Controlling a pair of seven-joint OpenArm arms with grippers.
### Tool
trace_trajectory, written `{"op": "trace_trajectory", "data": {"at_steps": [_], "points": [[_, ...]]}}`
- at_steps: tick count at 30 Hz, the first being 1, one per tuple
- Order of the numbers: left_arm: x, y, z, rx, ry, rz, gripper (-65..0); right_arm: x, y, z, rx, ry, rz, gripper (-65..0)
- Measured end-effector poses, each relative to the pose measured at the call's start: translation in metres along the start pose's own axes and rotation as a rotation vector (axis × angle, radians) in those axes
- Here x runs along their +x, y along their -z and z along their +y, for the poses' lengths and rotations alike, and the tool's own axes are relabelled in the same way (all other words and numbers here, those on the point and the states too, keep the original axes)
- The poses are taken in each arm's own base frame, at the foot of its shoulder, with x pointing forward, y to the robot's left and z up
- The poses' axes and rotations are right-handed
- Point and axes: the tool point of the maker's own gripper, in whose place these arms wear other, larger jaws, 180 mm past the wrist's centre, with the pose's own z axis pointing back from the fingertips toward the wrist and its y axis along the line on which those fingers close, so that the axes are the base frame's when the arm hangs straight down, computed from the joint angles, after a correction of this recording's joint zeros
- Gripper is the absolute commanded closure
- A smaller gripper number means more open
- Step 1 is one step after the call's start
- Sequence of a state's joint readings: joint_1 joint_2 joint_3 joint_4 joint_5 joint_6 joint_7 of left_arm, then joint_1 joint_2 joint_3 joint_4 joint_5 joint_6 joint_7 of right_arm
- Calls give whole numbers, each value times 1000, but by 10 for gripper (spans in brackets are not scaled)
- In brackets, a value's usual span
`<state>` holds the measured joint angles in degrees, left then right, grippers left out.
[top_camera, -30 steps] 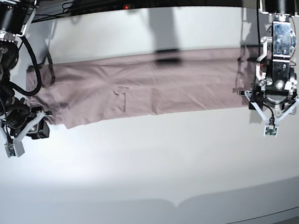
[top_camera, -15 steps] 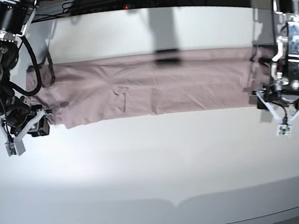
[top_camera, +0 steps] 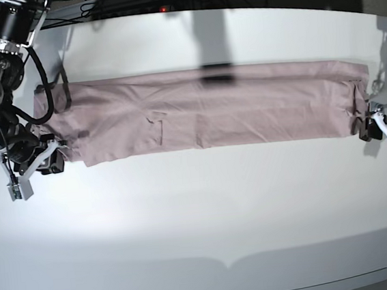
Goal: Fold the T-shirt properly
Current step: 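Move the left gripper to the strip's end and grasp it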
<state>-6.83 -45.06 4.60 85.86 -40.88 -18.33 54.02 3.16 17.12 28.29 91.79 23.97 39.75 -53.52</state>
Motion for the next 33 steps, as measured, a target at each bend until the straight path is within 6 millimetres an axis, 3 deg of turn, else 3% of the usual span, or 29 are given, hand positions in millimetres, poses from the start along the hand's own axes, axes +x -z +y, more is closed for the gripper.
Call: {"op": "trace_trajectory", "data": {"at_steps": [5, 9, 11, 15, 23, 29, 33], "points": [[-45, 12, 16, -87, -159, 93, -457, -4, 0, 0, 0, -1, 25, -152], [-77, 18, 2, -269, -322, 132, -457, -4, 0, 1, 2, 1, 24, -152], [-88, 24, 5, -274, -361, 149, -457, -2, 0, 4, 22, 12, 10, -152], [-88, 28, -6, -388, -418, 128, -457, -1, 0, 7, 37, 21, 1, -152], [-72, 41, -66, -609, -517, 83, -457, -1, 0, 8, 39, 22, 5, -152], [-69, 44, -72, -623, -522, 75, -457, -2, 0, 8, 39, 22, 8, -152], [-71, 40, -63, -603, -516, 80, -457, -2, 0, 8, 39, 22, 9, -152]]}}
